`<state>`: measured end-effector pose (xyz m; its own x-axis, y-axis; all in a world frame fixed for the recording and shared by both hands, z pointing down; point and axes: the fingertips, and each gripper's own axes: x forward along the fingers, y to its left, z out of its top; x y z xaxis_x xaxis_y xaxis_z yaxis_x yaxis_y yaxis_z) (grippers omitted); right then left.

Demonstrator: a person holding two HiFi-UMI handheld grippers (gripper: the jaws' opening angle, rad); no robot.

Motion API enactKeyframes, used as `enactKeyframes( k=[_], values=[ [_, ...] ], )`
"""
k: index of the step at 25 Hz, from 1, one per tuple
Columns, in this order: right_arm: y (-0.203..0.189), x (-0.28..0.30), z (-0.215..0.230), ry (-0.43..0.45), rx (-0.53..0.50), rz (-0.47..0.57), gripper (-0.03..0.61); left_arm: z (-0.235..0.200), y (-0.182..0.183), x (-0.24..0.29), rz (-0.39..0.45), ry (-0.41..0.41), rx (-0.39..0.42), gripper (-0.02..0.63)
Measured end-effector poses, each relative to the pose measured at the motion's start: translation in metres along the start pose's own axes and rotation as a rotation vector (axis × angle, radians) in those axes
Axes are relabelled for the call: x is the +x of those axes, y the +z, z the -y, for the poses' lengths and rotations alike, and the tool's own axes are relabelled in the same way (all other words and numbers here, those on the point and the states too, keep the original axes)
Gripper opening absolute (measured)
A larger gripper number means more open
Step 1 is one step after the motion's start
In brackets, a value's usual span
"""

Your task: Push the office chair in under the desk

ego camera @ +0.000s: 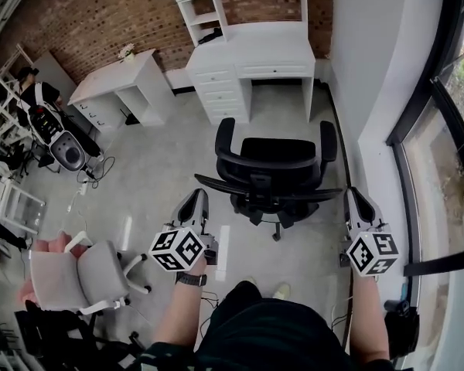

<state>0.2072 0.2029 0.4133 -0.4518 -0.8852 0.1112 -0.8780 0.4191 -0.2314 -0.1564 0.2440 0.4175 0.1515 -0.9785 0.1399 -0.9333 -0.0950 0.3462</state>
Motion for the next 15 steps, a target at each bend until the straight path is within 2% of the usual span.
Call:
enactKeyframes(
  k=[6, 12, 15],
  values=[
    [-0.012, 0.011, 0.012, -0.028, 0.027, -0.019, 0.006, -0.029, -0.008, 0.004, -0.017, 0.086, -0.053, 0.008],
    [-0.024, 0.034, 0.018, -0.067, 0.034, -0.044, 0.013, -0.062, -0.020, 0.025, -0.052, 0.124, -0.117, 0.011],
    [-0.030, 0.044, 0.026, -0.100, 0.031, -0.063, 0.032, -0.081, -0.028, 0.040, -0.069, 0.151, -0.154, 0.054]
  ],
)
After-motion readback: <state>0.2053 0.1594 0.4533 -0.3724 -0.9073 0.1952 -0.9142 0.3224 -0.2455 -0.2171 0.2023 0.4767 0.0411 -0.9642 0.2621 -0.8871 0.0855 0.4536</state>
